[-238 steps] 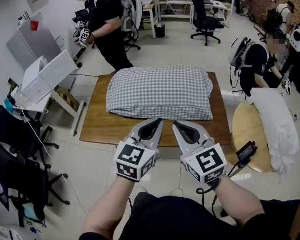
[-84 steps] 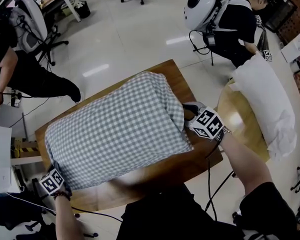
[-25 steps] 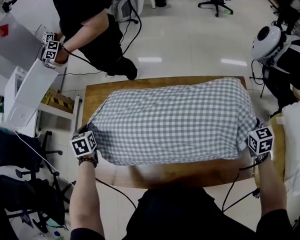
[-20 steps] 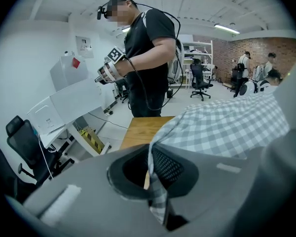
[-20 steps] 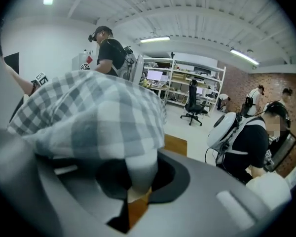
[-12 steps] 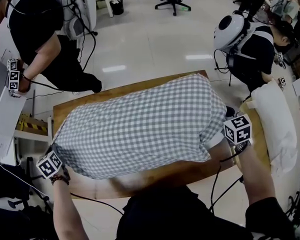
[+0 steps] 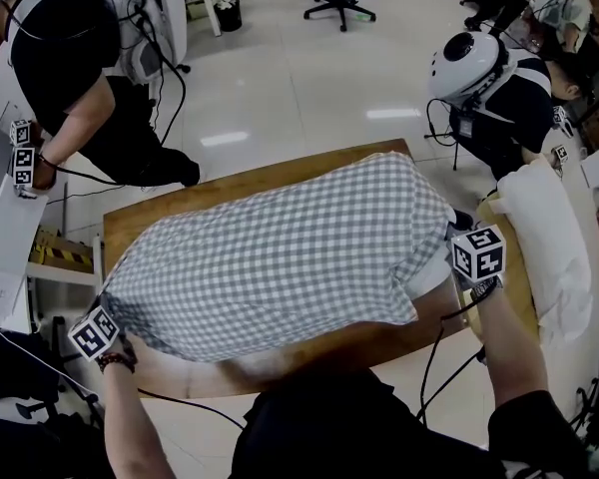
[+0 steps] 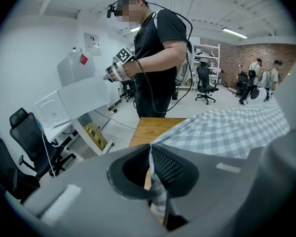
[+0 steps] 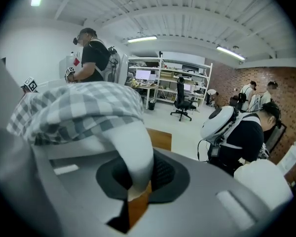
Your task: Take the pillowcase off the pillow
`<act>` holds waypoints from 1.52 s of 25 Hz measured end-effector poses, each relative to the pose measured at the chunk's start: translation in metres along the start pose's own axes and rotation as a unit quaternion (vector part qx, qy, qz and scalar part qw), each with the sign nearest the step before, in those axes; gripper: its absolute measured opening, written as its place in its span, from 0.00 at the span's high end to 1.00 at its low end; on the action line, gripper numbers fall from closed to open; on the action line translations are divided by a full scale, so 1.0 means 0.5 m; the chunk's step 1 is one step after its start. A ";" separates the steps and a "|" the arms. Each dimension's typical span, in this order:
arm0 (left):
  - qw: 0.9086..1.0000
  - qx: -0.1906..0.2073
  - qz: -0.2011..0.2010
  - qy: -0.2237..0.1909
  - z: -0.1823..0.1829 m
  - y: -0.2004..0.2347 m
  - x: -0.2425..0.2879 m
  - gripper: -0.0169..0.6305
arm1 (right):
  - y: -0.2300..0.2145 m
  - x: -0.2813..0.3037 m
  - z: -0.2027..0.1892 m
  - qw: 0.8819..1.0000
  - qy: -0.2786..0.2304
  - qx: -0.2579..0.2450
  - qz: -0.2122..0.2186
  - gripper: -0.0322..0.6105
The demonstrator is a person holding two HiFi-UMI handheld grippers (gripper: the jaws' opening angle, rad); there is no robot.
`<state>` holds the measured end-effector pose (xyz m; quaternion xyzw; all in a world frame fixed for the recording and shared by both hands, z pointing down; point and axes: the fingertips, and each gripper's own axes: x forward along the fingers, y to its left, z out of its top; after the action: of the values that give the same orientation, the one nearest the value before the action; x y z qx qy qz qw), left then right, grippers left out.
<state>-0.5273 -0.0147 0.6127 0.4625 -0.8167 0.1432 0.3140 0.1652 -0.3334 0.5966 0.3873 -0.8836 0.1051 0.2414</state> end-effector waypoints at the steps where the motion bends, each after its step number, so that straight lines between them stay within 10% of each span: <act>1: 1.000 -0.002 0.001 0.002 -0.001 0.004 0.000 0.96 | 0.000 0.001 -0.002 1.000 0.002 0.000 0.000 0.91; 15: 1.000 0.013 -0.015 0.015 -0.036 -0.033 0.034 0.96 | 0.009 0.074 -0.090 0.999 0.038 0.005 0.030 0.88; 22: 0.999 0.040 -0.035 0.009 -0.015 -0.071 0.036 0.96 | 0.032 0.050 -0.077 0.992 0.055 -0.078 0.076 0.50; 30: 0.998 0.039 -0.041 0.005 0.006 -0.077 0.040 0.96 | 0.171 -0.069 -0.027 0.948 0.086 -0.217 0.218 0.25; 38: 0.997 0.062 -0.046 -0.011 0.006 -0.122 0.030 0.96 | 0.208 0.020 -0.137 0.913 0.144 -0.335 0.185 0.26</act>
<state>-0.4827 -0.0586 0.6167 0.5194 -0.7876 0.1737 0.2823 0.1067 -0.2439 0.6610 0.0943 -0.8785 -0.0998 0.4575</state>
